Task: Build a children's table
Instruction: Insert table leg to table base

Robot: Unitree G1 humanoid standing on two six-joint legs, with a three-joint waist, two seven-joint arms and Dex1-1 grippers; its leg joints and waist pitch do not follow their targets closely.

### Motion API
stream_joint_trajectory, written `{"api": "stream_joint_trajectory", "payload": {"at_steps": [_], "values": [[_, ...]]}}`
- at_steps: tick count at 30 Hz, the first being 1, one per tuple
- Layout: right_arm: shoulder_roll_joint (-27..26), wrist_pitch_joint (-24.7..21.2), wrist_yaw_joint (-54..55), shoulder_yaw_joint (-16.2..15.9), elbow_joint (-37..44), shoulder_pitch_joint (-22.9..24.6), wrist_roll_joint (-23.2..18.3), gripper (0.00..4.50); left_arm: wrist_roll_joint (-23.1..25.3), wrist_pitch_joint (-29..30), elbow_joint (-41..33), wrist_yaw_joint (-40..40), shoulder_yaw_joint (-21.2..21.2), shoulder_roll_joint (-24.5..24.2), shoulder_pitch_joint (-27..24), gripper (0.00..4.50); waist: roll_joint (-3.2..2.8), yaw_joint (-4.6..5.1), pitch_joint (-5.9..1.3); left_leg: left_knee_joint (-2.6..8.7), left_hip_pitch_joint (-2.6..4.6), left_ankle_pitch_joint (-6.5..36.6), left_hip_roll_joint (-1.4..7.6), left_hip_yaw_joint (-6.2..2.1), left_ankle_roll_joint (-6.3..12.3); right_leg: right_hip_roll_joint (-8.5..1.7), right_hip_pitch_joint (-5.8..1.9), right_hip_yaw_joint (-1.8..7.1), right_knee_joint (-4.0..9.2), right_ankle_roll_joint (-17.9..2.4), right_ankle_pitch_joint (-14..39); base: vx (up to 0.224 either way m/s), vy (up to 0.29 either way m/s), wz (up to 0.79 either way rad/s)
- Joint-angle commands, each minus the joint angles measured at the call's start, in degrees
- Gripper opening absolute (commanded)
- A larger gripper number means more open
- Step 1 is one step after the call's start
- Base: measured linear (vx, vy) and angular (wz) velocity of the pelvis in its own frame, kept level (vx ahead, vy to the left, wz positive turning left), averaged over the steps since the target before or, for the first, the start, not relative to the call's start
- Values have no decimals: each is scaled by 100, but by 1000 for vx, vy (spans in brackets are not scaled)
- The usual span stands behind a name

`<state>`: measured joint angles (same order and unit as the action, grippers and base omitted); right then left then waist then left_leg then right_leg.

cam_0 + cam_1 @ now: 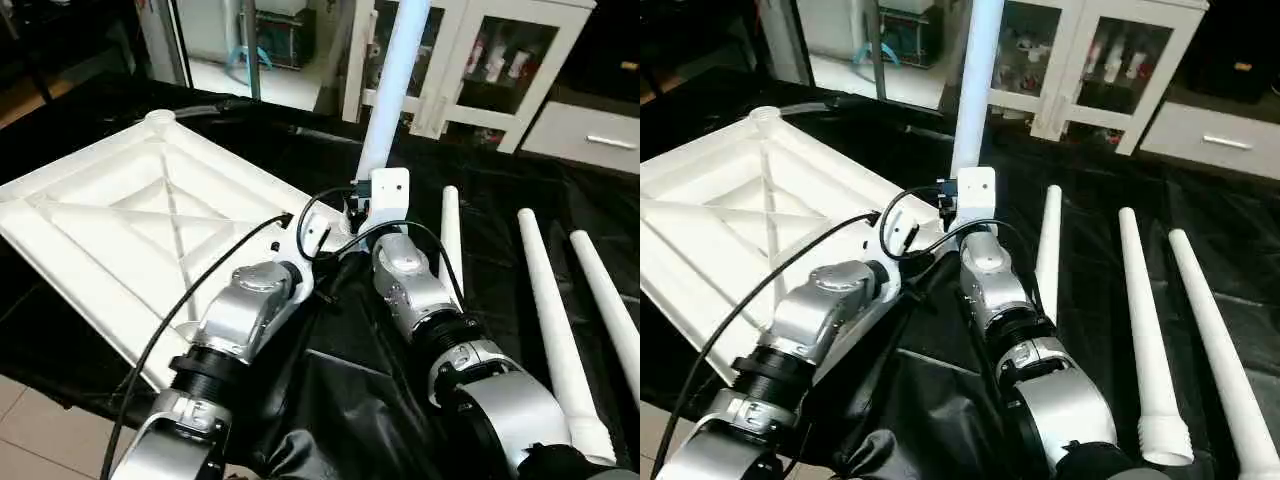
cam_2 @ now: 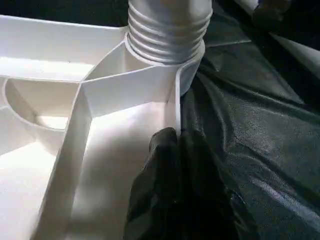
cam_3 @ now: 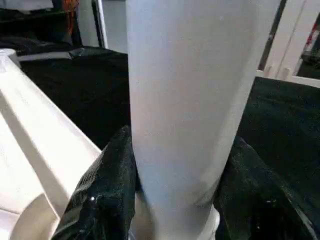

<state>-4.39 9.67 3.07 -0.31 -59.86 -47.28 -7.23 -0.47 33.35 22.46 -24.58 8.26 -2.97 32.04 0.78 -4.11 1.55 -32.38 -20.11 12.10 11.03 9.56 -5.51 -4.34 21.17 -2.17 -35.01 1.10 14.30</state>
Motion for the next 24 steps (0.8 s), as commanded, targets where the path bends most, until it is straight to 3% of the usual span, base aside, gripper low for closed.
{"api": "stream_joint_trajectory", "payload": {"at_steps": [1,5,7,10,12,13,14,16,17,19,20,24], "values": [[14,-134,-221,216,-414,234,-199,220,-31,23,-108,-86,-38,-110,19,0,-75,21,-272,299,14,41,128,-7,89,-267,-261,188,232,-1149,-2042,0,0,0],[-6,-14,-544,263,-257,264,-289,259,-65,45,-221,-221,-4,-212,-43,0,-91,53,-284,278,14,-139,140,-13,258,-273,-271,179,205,-1321,-2261,0,0,0],[21,-11,-825,288,29,336,-382,275,-97,11,-324,-402,63,-320,-113,0,-68,56,-301,256,3,-213,140,-4,395,-283,-295,185,184,-1443,-2392,0,0,0],[59,-33,-1113,294,311,404,-457,303,-151,10,-419,-557,95,-411,-183,0,-65,49,-339,179,-21,-838,122,-4,660,-249,-286,173,96,-1542,-3091,0,0,0],[74,-70,-1252,309,406,424,-487,317,-181,27,-450,-609,97,-437,-204,0,-59,42,-344,158,-27,-926,128,4,754,-256,-281,171,82,-1591,-3204,0,0,0],[164,-201,-1576,269,690,504,-509,325,-213,20,-540,-737,155,-544,-268,0,-57,41,-323,167,-34,-821,143,7,827,-270,-270,161,100,-1656,-2993,0,0,0],[243,-330,-1788,225,923,585,-538,335,-226,7,-607,-830,191,-616,-316,0,-13,50,-316,174,-38,-736,160,15,842,-285,-270,167,113,-1678,-2805,0,0,0],[296,-431,-1936,197,1106,654,-560,345,-239,5,-666,-895,218,-669,-353,0,-51,38,-310,172,-19,-733,173,4,855,-284,-256,164,113,-1686,-2586,0,0,0],[367,-561,-2145,166,1379,766,-635,367,-254,34,-747,-986,254,-739,-405,0,-12,43,-303,175,-19,-708,180,9,862,-286,-256,163,123,-1694,-2502,0,0,0],[533,-866,-2563,60,1928,1008,-784,377,-284,45,-893,-1135,290,-859,-503,0,6,30,-287,177,-17,-644,185,9,908,-286,-255,169,137,-1671,-2308,0,0,0],[725,-1192,-2985,-68,2436,1240,-932,383,-328,74,-1035,-1282,309,-962,-594,0,5,19,-281,180,-25,-631,185,6,907,-292,-262,172,137,-1667,-2259,0,0,0],[1192,-1647,-3693,-339,3132,1594,-1003,423,-394,10,-1286,-1678,436,-1220,-768,0,-2,-3,-276,170,-23,-589,190,3,858,-288,-242,178,138,-1638,-2103,0,0,0]]}}
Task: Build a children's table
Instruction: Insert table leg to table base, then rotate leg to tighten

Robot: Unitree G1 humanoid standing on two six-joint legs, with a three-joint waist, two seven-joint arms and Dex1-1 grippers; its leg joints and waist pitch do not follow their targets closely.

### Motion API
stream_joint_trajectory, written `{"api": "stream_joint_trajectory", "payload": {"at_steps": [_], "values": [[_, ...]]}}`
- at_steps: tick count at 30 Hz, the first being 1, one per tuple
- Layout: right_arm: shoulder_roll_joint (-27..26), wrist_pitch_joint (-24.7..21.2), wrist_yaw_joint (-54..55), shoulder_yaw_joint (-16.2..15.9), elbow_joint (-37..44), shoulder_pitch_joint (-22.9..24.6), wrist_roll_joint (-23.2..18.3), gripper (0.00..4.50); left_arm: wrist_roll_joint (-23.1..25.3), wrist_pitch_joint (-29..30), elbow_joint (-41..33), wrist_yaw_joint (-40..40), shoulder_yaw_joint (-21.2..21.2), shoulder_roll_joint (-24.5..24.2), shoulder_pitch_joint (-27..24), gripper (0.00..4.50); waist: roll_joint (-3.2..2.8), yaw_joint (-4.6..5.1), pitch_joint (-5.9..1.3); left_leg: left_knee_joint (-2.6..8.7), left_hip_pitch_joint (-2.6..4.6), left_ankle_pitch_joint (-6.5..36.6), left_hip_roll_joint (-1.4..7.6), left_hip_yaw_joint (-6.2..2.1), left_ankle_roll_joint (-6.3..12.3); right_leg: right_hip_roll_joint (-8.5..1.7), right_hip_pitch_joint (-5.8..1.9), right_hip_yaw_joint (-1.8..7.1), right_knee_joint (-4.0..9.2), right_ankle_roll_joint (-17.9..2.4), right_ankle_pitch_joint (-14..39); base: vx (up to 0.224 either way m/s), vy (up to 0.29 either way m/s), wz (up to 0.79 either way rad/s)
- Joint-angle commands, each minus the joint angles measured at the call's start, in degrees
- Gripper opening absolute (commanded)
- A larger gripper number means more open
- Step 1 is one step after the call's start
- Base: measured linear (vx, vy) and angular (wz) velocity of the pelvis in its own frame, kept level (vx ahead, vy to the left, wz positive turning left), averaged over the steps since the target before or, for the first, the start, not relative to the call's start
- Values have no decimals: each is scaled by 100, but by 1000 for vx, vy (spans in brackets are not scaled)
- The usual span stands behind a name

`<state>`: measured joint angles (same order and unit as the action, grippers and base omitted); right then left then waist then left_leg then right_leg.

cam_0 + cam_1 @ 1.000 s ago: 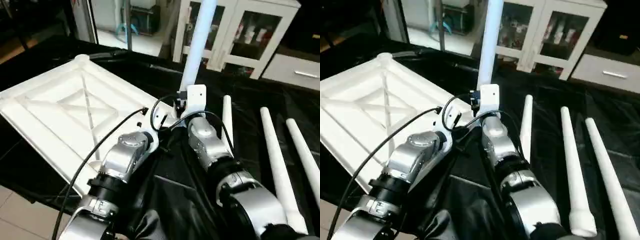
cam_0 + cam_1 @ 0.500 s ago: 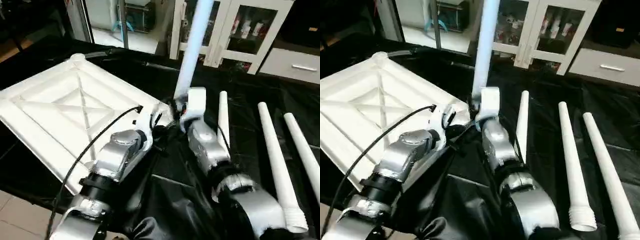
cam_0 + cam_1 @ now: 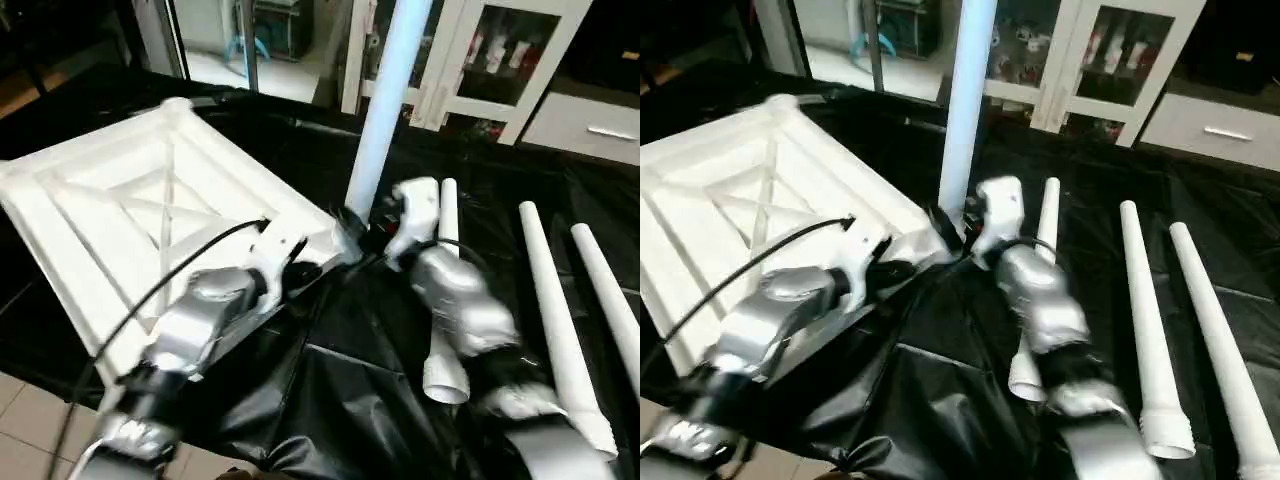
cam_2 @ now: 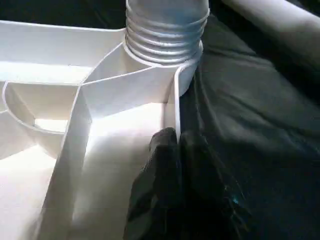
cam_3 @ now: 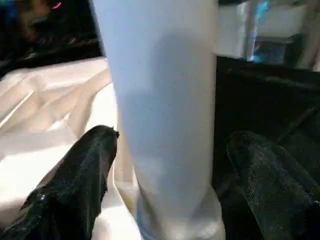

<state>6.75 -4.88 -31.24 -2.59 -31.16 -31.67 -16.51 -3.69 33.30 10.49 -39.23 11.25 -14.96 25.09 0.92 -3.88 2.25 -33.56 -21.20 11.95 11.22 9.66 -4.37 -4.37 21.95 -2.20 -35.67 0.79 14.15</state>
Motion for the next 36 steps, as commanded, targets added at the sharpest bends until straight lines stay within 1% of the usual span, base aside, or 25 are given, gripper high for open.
{"api": "stream_joint_trajectory", "payload": {"at_steps": [1,2,3,4,5,7,8,9,10,12,13,15,16,19,22,23,25,26,28,29,30,33,35,36], "values": [[250,-313,-487,-202,419,126,-50,423,-83,-3,-167,-330,191,-113,-125,0,-2,-38,-332,286,73,-473,162,-4,698,-279,-329,182,215,-1602,-1927,0,0,0],[657,-650,-1017,-426,761,325,32,425,-186,22,-383,-649,296,-320,-241,0,-5,-37,-328,290,75,-417,162,-1,680,-284,-317,187,222,-1608,-1843,0,0,0],[864,-782,-1295,-555,942,430,68,442,-244,10,-490,-811,339,-416,-297,0,-6,-58,-316,296,78,-251,172,-7,631,-279,-328,183,241,-1569,-1620,0,0,0],[902,-817,-1344,-578,989,454,72,442,-256,9,-512,-839,346,-433,-308,0,-4,-64,-304,305,81,-181,179,-4,599,-282,-318,189,250,-1559,-1523,0,0,0],[992,-869,-1436,-617,1059,501,85,442,-300,-62,-598,-1014,392,-525,-358,0,-14,-96,-310,305,91,-151,171,4,528,-284,-297,199,252,-1572,-1416,0,0,0],[1213,-1048,-1635,-705,1258,607,86,442,-342,-121,-755,-1317,482,-719,-448,0,-8,-111,-308,307,92,-132,171,6,499,-280,-287,199,247,-1566,-1343,0,0,0],[1290,-1071,-1703,-751,1297,632,119,442,-363,-146,-795,-1427,503,-791,-477,0,-25,-118,-309,305,97,-127,175,7,482,-283,-281,202,243,-1566,-1347,0,0,0],[1359,-1120,-1767,-796,1340,650,143,442,-378,-128,-824,-1504,523,-858,-495,0,-27,-127,-311,302,109,-118,176,10,453,-275,-268,200,242,-1577,-1352,0,0,0],[1392,-1142,-1803,-825,1365,655,166,442,-387,-144,-843,-1571,539,-916,-508,0,-40,-136,-314,299,116,-125,176,10,434,-273,-263,199,236,-1583,-1373,0,0,0],[1427,-1199,-1834,-847,1418,664,176,442,-396,-191,-870,-1640,552,-968,-525,0,-25,-139,-313,306,112,-76,161,15,376,-266,-267,196,236,-1584,-1345,0,0,0],[1475,-1316,-1941,-911,1475,648,171,442,-431,-214,-934,-1740,562,-1065,-546,0,-20,-138,-313,310,103,-38,159,12,349,-269,-274,195,237,-1572,-1314,0,0,0],[1483,-1378,-2069,-977,1436,595,191,442,-451,-173,-976,-1796,570,-1127,-545,0,-24,-135,-318,315,98,17,157,6,318,-275,-280,193,238,-1555,-1247,0,0,0],[1468,-1356,-2081,-1017,1385,560,248,442,-448,-179,-987,-1819,573,-1151,-546,0,-34,-132,-315,317,94,60,157,5,302,-276,-275,192,241,-1553,-1221,0,0,0],[1447,-1326,-2108,-1083,1289,500,329,442,-442,-181,-988,-1835,569,-1176,-540,0,-29,-128,-323,315,97,55,152,5,260,-274,-274,189,236,-1562,-1228,0,0,0],[1429,-1247,-2117,-1168,1028,371,475,442,-455,-193,-982,-1874,566,-1232,-530,0,-7,-130,-329,310,86,21,142,7,253,-279,-284,190,230,-1574,-1240,0,0,0],[1427,-1245,-2115,-1166,1024,368,475,442,-455,-193,-982,-1874,565,-1233,-529,0,-15,-132,-325,313,89,31,147,7,254,-281,-277,191,231,-1578,-1230,0,0,0],[1397,-1257,-2103,-1137,984,335,449,407,-472,-187,-991,-1880,560,-1246,-523,0,-17,-141,-336,302,87,-54,143,4,287,-273,-283,189,214,-1577,-1361,0,0,0],[1382,-1267,-2114,-1123,975,322,431,407,-482,-182,-997,-1885,560,-1253,-519,0,-16,-144,-341,297,86,-77,140,4,295,-276,-287,189,212,-1579,-1398,0,0,0],[1350,-1259,-2124,-1109,937,300,438,389,-488,-179,-1000,-1899,563,-1261,-514,0,-19,-144,-347,291,90,-125,139,4,316,-270,-285,184,202,-1590,-1482,0,0,0],[1336,-1244,-2123,-1107,909,289,452,389,-487,-177,-999,-1900,565,-1262,-512,0,-25,-143,-350,287,87,-152,137,2,331,-270,-288,182,195,-1609,-1531,0,0,0],[1320,-1218,-2128,-1107,865,278,464,374,-496,-169,-1004,-1907,567,-1260,-514,0,-22,-143,-351,286,89,-159,138,3,342,-268,-287,178,194,-1622,-1545,0,0,0],[1300,-1173,-2169,-1125,802,284,477,353,-508,-167,-998,-1933,571,-1269,-512,0,-29,-142,-353,283,85,-113,138,3,344,-273,-290,177,192,-1653,-1518,0,0,0],[1301,-1173,-2197,-1130,808,300,472,331,-523,-157,-1009,-1952,571,-1277,-516,0,-25,-146,-354,282,87,-147,138,0,350,-271,-294,178,190,-1654,-1546,0,0,0],[1303,-1174,-2213,-1132,813,309,469,321,-533,-148,-1019,-1961,571,-1280,-520,0,-33,-147,-361,276,86,-184,135,-2,354,-265,-297,175,181,-1653,-1590,0,0,0]]}}
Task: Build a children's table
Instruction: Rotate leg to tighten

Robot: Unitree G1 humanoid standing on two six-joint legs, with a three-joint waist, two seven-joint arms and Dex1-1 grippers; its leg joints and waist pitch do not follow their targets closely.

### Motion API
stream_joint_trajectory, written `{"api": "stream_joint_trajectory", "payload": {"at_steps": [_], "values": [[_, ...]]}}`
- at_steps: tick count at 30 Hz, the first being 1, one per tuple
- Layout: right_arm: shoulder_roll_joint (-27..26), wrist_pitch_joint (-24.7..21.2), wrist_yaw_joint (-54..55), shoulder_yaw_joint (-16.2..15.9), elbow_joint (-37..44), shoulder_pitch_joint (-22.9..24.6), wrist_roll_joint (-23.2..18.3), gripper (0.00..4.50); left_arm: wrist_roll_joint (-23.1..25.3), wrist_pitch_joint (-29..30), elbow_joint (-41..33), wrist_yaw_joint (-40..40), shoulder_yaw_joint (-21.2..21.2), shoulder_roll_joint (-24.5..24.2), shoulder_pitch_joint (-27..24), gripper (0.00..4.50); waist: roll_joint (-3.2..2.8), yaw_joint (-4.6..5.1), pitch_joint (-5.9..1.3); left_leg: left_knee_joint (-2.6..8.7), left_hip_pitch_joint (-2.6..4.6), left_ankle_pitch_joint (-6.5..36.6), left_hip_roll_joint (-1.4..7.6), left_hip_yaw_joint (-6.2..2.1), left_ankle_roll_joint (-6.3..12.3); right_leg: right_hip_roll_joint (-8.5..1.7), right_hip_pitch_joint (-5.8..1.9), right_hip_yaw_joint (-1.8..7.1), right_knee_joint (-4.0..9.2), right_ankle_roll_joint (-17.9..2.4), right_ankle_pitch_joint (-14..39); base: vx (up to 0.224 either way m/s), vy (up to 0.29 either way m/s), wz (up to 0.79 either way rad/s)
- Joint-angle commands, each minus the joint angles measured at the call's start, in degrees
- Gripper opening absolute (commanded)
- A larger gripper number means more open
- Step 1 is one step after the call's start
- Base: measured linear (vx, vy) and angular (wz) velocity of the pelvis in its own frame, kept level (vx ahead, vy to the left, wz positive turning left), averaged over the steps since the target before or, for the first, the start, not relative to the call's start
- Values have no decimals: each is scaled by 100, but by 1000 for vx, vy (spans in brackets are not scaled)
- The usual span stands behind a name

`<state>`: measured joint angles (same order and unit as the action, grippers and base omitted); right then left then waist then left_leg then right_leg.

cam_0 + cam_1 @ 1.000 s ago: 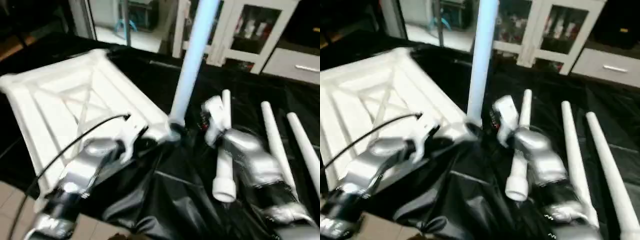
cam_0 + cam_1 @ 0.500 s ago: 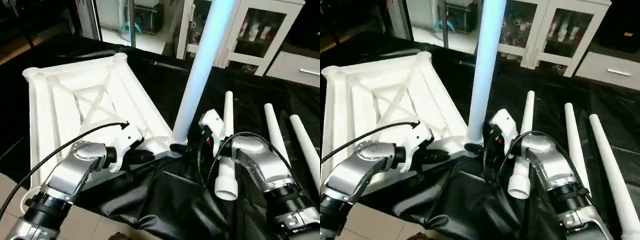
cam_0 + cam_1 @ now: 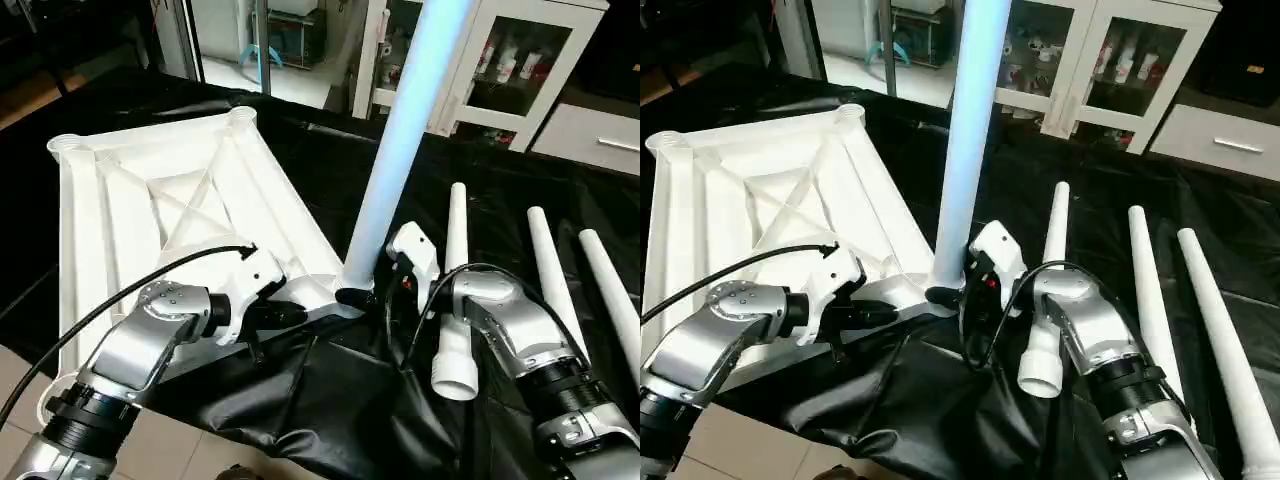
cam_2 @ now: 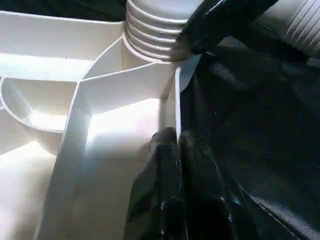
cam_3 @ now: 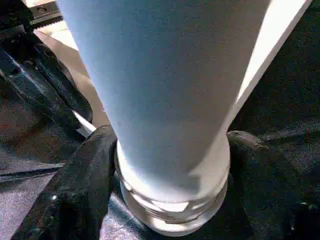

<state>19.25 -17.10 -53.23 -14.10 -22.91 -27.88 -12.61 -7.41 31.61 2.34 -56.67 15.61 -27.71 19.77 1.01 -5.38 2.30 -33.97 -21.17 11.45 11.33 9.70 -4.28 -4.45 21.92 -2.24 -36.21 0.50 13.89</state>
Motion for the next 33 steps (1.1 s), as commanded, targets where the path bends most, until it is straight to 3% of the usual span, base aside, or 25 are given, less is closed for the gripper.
{"api": "stream_joint_trajectory", "payload": {"at_steps": [1,4,14,17,20,21,23,25,33], "values": [[56,63,-49,13,-22,-57,84,315,-197,42,-217,-255,133,-8,9,0,-39,2,-365,315,82,-129,123,-4,352,-261,-294,179,235,-1627,-1573,0,0,0],[50,91,-67,2,-44,-46,95,283,-216,42,-194,-273,122,-3,20,0,-39,1,-366,314,84,-127,124,-4,355,-259,-292,177,234,-1638,-1566,0,0,0],[-279,147,350,105,-215,82,142,274,-287,169,-126,-114,67,163,53,0,-26,16,-354,319,79,-14,127,2,333,-272,-283,183,240,-1652,-1375,0,0,0],[-576,208,928,236,-432,111,207,273,-265,199,72,103,18,367,148,0,-26,41,-321,353,78,335,135,0,172,-291,-264,196,281,-1597,-850,0,0,0],[-1134,495,2169,431,-992,21,430,272,-33,155,639,681,-26,772,444,0,-22,57,-305,395,99,697,135,-5,-88,-306,-259,205,346,-1458,-202,0,0,0],[-1290,581,2517,480,-1164,-24,503,272,58,165,801,865,-25,885,541,0,-35,72,-282,412,113,887,134,0,-173,-312,-217,219,377,-1395,96,0,0,0],[-1543,683,2946,525,-1464,-147,571,272,223,146,1064,1152,11,1065,718,0,-38,100,-257,462,104,1295,133,-29,-295,-320,-208,217,431,-1200,788,0,0,0],[-1769,780,3381,576,-1760,-304,628,272,371,132,1312,1425,39,1224,893,0,-51,100,-252,473,154,1553,140,-39,-377,-321,-170,222,480,-1091,1157,0,0,0],[-2494,1074,4624,821,-2789,-1014,798,272,797,19,2250,2391,2,1714,1426,0,-67,111,-282,473,114,1426,123,-41,-417,-305,-144,226,444,-1000,724,0,0,0]]}}
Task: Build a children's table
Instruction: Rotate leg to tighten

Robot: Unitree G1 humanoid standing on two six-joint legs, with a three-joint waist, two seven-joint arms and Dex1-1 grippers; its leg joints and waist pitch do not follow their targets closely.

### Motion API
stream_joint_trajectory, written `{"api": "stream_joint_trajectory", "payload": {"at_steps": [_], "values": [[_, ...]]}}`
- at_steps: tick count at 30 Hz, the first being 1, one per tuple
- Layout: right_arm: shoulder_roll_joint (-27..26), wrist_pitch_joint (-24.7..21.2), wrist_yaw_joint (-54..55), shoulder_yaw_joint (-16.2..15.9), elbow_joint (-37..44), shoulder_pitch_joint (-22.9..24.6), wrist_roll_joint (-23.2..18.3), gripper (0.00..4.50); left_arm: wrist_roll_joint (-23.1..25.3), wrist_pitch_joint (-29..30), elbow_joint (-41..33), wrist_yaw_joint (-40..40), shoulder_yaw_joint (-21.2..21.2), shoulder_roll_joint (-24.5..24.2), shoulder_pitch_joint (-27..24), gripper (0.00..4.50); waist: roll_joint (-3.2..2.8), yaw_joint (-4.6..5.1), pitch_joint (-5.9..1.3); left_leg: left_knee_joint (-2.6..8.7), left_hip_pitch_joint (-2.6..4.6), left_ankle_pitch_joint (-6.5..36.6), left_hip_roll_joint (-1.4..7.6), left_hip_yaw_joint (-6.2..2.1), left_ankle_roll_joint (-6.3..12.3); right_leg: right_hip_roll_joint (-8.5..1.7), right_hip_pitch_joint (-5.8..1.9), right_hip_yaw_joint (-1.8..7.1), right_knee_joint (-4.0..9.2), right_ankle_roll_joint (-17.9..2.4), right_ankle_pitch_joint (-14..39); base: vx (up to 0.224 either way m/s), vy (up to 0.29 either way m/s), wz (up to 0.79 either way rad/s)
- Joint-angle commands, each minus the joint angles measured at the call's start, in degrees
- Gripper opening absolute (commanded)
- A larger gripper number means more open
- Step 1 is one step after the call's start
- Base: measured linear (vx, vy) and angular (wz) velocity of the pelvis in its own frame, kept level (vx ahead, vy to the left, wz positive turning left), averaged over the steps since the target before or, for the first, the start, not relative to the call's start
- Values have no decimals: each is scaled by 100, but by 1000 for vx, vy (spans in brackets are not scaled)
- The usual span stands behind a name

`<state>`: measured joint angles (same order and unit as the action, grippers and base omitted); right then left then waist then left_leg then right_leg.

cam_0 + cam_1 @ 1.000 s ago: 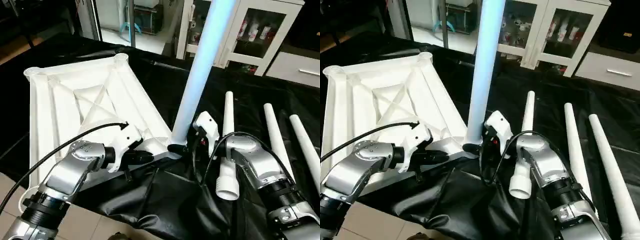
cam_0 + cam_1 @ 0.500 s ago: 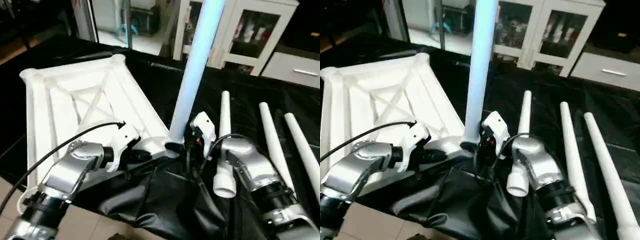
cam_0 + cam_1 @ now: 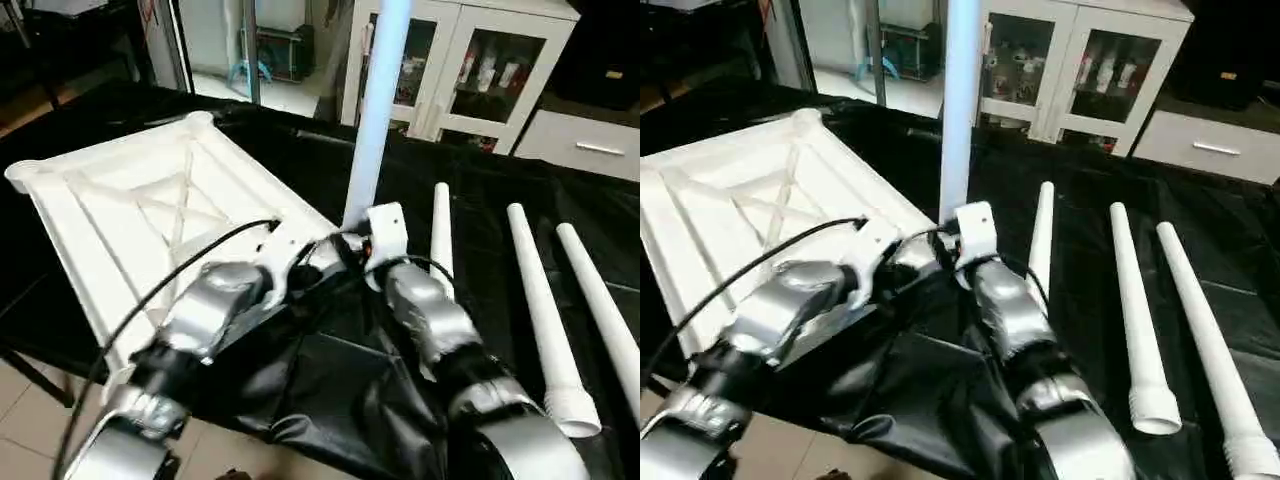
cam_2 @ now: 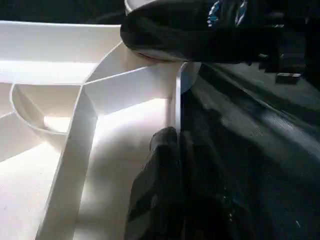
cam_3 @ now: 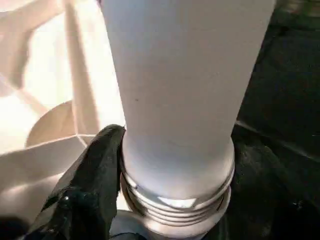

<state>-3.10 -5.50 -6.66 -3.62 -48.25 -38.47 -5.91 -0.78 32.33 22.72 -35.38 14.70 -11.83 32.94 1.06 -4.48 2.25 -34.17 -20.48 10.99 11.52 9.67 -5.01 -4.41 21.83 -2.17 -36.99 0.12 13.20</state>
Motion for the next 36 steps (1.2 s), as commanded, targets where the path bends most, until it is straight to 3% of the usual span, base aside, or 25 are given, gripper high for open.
{"api": "stream_joint_trajectory", "payload": {"at_steps": [1,5,9,11,12,17,19,21,23,26,30,36], "values": [[-359,36,72,-157,-433,-87,116,272,159,-94,323,306,82,184,163,0,-70,13,-278,490,51,1439,108,-30,-324,-305,-137,217,518,-959,672,0,0,0],[-454,207,-46,13,-659,-248,-18,272,147,-105,334,223,86,192,158,0,-61,2,-282,489,32,1350,110,-26,-262,-305,-156,212,500,-979,464,0,0,0],[-463,399,-155,139,-764,-313,-83,272,127,-109,303,135,88,142,109,0,-58,2,-263,510,44,1538,124,-25,-248,-312,-133,215,526,-971,701,0,0,0],[-434,515,-553,216,-643,-267,-212,328,102,-93,239,25,98,75,23,0,-65,1,-258,519,42,1626,126,-30,-243,-314,-133,219,542,-955,827,0,0,0],[-434,515,-553,216,-643,-267,-212,328,102,-93,239,25,98,75,23,0,-62,3,-262,519,35,1613,128,-34,-233,-315,-141,220,535,-952,803,0,0,0],[-205,528,-1107,221,-115,-82,-367,378,63,-114,54,-252,153,-64,-118,0,-65,28,-295,491,3,1069,131,-20,-78,-305,-195,207,479,-1116,2,0,0,0],[-4,413,-1487,194,302,100,-448,388,24,-128,-107,-479,229,-186,-216,0,-92,28,-322,461,-2,781,138,-13,10,-300,-215,196,439,-1210,-466,0,0,0],[127,283,-1730,182,602,253,-531,422,22,-140,-185,-560,262,-258,-269,0,-93,24,-339,434,-1,479,130,-10,90,-277,-227,181,404,-1274,-932,0,0,0],[264,141,-2019,207,907,424,-621,425,19,-131,-268,-629,273,-313,-324,0,-88,15,-344,420,0,309,124,-4,204,-266,-247,171,388,-1358,-1281,0,0,0],[364,47,-2234,188,1102,532,-689,441,12,-111,-328,-697,286,-359,-354,0,-95,7,-327,433,8,432,130,4,211,-283,-238,172,413,-1413,-1070,0,0,0],[779,-222,-2849,13,1658,818,-739,441,-19,-99,-610,-1046,402,-576,-489,0,-98,-26,-305,466,32,780,157,-3,76,-290,-231,178,460,-1325,-500,0,0,0],[1489,-482,-3742,-267,2187,1003,-594,441,-192,-260,-1198,-1743,593,-1031,-736,0,-92,-60,-294,476,30,868,159,-4,6,-290,-225,184,472,-1276,-325,0,0,0]]}}
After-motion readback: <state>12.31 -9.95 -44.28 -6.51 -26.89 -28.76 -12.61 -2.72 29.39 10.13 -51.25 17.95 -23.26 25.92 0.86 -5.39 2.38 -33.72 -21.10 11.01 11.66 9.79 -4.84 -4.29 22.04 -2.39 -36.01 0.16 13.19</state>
